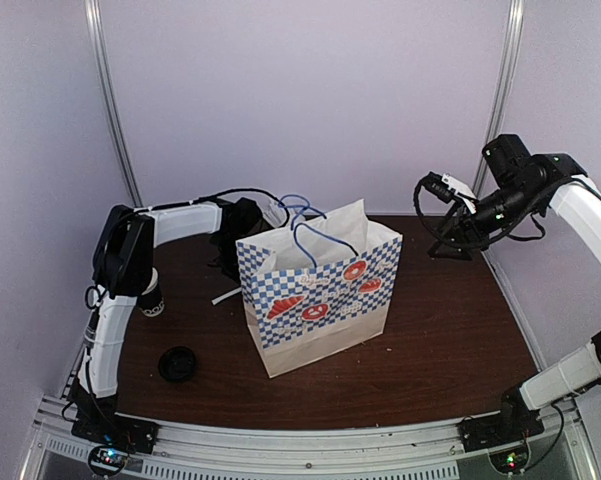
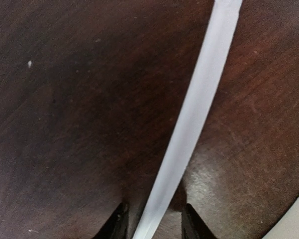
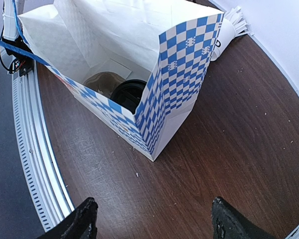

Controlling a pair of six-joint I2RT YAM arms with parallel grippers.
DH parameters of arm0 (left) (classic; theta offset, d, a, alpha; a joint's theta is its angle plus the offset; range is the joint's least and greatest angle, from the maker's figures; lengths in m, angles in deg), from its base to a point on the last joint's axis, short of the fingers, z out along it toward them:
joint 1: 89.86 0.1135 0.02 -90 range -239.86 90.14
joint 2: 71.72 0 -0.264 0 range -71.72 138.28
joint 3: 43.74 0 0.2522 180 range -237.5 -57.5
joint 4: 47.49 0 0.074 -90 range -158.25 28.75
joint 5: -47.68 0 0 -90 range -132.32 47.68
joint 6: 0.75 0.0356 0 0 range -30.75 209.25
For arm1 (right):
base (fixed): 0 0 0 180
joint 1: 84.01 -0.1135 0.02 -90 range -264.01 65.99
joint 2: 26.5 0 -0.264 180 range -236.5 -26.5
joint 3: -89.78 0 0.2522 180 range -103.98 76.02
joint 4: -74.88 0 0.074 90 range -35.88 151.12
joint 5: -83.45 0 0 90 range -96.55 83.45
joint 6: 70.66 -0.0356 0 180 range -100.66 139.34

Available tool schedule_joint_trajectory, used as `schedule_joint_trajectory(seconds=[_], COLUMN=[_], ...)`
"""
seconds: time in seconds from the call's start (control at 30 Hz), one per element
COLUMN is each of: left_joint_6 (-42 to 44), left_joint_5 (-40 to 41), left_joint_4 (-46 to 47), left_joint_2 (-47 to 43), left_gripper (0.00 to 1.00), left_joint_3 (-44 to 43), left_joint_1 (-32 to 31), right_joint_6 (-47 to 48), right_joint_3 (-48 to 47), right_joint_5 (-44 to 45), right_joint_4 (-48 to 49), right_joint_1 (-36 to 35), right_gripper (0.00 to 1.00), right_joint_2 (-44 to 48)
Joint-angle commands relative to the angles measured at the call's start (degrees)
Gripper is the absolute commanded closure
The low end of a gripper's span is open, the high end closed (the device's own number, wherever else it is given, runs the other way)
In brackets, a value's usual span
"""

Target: Pack the takeout coffee

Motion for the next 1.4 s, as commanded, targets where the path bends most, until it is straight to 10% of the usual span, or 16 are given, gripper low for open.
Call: schedule_joint_trajectory(seconds=[0.0, 0.2, 0.6, 1.0, 1.37], left_joint_6=[0.74, 0.42, -4.5, -13.62, -16.13], left_joint_5=[3.31, 3.26, 12.3, -10.74, -19.69], left_joint_4=[-1.1, -1.29, 0.21, 38.07, 60.27], left_joint_2=[2.09, 1.75, -20.59, -54.29, -54.36], left_gripper=[0.69, 0.98, 1.0, 1.0, 1.0], left_joint_3=[-1.22, -1.55, 0.12, 24.94, 33.85], left_joint_1=[-0.35, -0.33, 1.32, -2.19, -13.73], right_joint_6=[-0.55, -0.72, -0.9, -3.37, -4.68], right_joint_3=[0.42, 0.61, 2.29, 8.31, 14.03], right_joint_5=[0.04, -0.05, 0.35, -1.14, -2.65], right_joint_4=[0.81, 0.89, 1.5, 8.51, 14.55], right_joint_1=[0.36, 0.33, 0.34, 1.75, 4.06], right_gripper=[0.22, 0.22, 0.22, 0.23, 0.23], right_joint_2=[0.26, 0.8, 4.24, 6.61, 7.49])
